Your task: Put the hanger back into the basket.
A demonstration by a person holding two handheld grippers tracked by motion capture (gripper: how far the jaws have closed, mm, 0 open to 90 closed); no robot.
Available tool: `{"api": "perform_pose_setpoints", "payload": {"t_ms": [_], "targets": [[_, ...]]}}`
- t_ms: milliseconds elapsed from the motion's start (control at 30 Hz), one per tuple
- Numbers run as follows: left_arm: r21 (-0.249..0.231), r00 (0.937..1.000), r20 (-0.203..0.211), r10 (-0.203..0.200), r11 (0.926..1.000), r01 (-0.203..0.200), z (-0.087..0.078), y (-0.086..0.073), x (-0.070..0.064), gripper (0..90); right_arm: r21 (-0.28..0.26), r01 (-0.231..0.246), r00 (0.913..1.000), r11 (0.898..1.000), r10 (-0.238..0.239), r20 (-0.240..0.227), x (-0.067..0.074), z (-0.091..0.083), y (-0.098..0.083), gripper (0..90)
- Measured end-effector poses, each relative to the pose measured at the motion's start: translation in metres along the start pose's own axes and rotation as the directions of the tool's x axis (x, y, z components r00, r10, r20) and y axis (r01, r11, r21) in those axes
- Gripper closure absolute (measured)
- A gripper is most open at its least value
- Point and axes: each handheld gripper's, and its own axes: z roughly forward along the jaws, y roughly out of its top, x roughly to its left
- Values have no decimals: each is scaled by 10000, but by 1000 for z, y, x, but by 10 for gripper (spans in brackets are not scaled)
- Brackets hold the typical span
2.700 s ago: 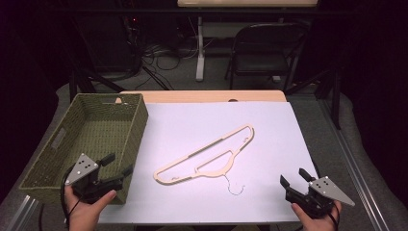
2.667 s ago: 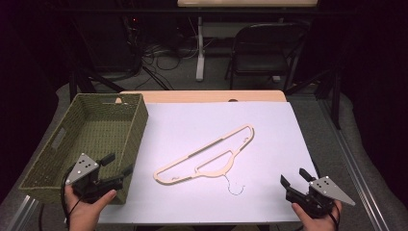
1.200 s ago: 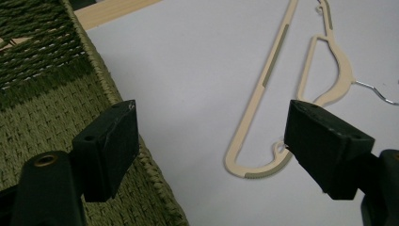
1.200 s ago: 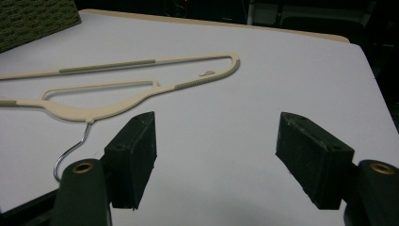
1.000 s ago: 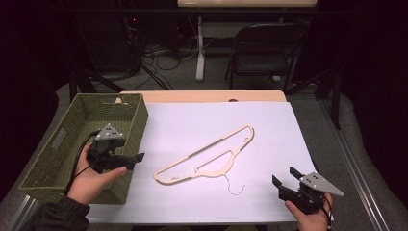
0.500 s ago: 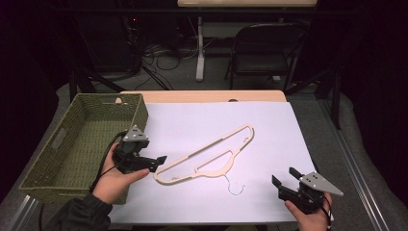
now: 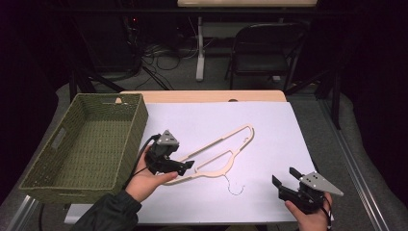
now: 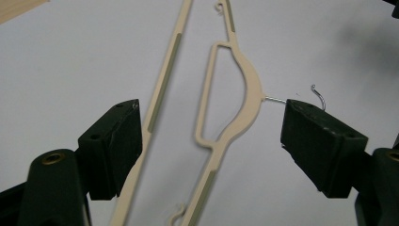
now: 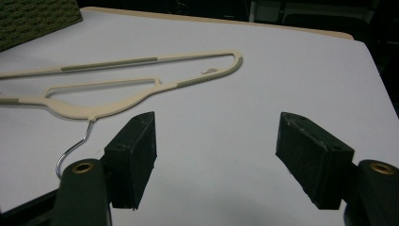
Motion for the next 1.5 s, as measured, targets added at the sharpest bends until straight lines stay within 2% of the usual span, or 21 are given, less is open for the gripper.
{"api": "perform_pose_setpoints", "payload": {"t_ms": [67, 167, 267, 433, 667, 767, 867, 1067, 1200, 1267, 1367, 1400, 1500], "targets": [[79, 9997, 161, 179, 9998, -180, 12, 3, -5, 222, -5, 2, 10000, 10000, -2, 1, 0, 0, 0, 291], [158, 9992, 309, 236, 9996, -241, 19, 4, -8, 230, 82, -11, 10000, 10000, 12, -23, 0, 0, 0, 291], [393, 9979, 462, 459, 9981, -477, 31, 8, -11, 242, 109, -35, 10000, 9999, 35, -61, -1, 0, 0, 290], [676, 9953, 666, 709, 9949, -754, 41, 11, -10, 253, 160, -22, 10000, 9999, 23, -84, -1, 0, 0, 291], [1084, 9954, 559, 772, 9906, -830, 49, 12, -4, 274, 168, 12, 9999, 9999, -10, -114, -1, 1, 0, 291], [1125, 9956, 600, 726, 9905, -790, 52, 13, -2, 274, 206, 24, 9999, 9998, -21, -128, -1, 2, 0, 291], [1359, 9952, 699, 687, 9877, -777, 54, 15, 1, 274, 196, -1, 9999, 9998, 3, -131, -1, 2, 0, 290], [1957, 9929, 522, 1065, 9739, -1147, 58, 21, 2, 304, 166, -12, 9999, 9999, 14, -142, 0, 3, 0, 290], [2340, 9930, 605, 1014, 9657, -1129, 64, 24, 2, 324, 242, -2, 9998, 9997, 7, -179, 0, 2, 0, 291], [2396, 9934, 624, 962, 9648, -1084, 65, 24, 3, 323, 245, 1, 9999, 9997, 3, -172, 0, 2, 0, 291], [2633, 9937, 730, 847, 9594, -1011, 69, 25, 4, 291, 251, 20, 9999, 9997, -16, -166, -1, 3, 0, 291], [2751, 9923, 839, 915, 9549, -1114, 70, 26, 5, 291, 251, 20, 9999, 9997, -16, -166, -1, 3, 0, 291], [2924, 9908, 724, 1140, 9474, -1304, 73, 28, 4, 285, 282, 15, 9998, 9996, -10, -204, 0, 3, 0, 290]]}}
